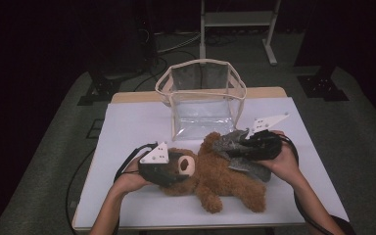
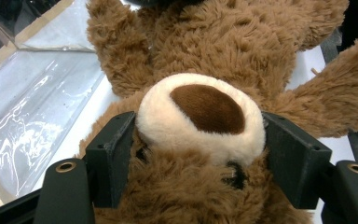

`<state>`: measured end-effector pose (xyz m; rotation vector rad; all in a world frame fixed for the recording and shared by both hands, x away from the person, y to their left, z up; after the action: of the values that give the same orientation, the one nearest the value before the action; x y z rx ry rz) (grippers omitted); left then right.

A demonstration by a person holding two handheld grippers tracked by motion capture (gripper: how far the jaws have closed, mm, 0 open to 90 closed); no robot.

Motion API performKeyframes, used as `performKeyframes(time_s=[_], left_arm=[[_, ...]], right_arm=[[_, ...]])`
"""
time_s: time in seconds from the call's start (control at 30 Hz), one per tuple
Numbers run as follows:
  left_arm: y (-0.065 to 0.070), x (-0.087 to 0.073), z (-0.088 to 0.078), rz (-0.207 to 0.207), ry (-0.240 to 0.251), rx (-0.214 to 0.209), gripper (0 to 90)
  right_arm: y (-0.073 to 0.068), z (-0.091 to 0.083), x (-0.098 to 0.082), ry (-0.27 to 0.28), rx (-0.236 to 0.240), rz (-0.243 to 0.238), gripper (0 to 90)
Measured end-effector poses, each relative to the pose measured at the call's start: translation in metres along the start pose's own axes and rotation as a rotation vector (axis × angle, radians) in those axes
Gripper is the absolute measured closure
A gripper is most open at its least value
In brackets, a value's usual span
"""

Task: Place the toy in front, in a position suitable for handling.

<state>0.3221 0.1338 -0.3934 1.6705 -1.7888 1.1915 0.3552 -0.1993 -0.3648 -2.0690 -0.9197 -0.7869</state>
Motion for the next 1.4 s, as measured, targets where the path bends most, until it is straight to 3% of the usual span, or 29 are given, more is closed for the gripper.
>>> performKeyframes(time_s=[0.07,0.13,0.23,0.4,0.53,0.63,0.77,0.93,1.2,1.3,1.4], left_arm=[[0.0,-0.001,0.0,0.005,0.001,-0.004,29.7],[0.0,-0.001,0.0,0.005,0.007,-0.007,29.9],[0.0,-0.001,0.0,0.009,0.003,-0.005,29.8],[0.0,0.0,0.001,0.007,0.001,-0.005,29.6],[0.001,0.001,0.001,0.012,-0.001,-0.009,29.4],[0.001,0.0,0.001,0.012,0.002,-0.01,29.4],[0.002,0.0,0.0,0.031,0.002,-0.02,29.4],[0.003,-0.001,0.0,0.035,0.008,-0.02,29.4],[0.002,-0.001,0.003,0.017,0.026,-0.013,29.4],[0.003,-0.001,0.006,0.016,0.024,-0.019,29.9],[0.003,0.001,0.009,0.017,0.023,-0.021,30.4]], right_arm=[[0.002,0.005,-0.003,-0.019,-0.007,0.006,68.1],[0.014,0.004,-0.015,-0.004,0.03,0.062,68.1],[0.024,-0.009,-0.027,-0.013,-0.029,0.091,68.0],[0.037,-0.03,-0.046,-0.01,-0.075,0.153,68.0],[0.033,-0.044,-0.037,0.035,-0.065,0.141,68.0],[0.028,-0.044,-0.027,0.048,-0.056,0.119,67.9],[0.02,-0.019,-0.008,0.019,-0.032,0.07,67.8],[0.028,0.003,-0.012,-0.025,-0.031,0.09,67.7],[0.06,-0.026,-0.044,-0.007,-0.078,0.222,67.6],[0.056,-0.037,-0.046,0.01,-0.081,0.215,67.6],[0.044,-0.041,-0.038,0.029,-0.065,0.176,67.6]])
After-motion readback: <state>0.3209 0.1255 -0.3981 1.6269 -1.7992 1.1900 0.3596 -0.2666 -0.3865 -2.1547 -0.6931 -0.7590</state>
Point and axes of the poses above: each handheld gripper's, and its own axes: z roughly forward along the jaws, x roughly out of its top, y roughly to its right, the point moved 1 cm from there along z, roughly forward along the jaws, and after that the axes turned 13 degrees about z, right-handed, at the moved point
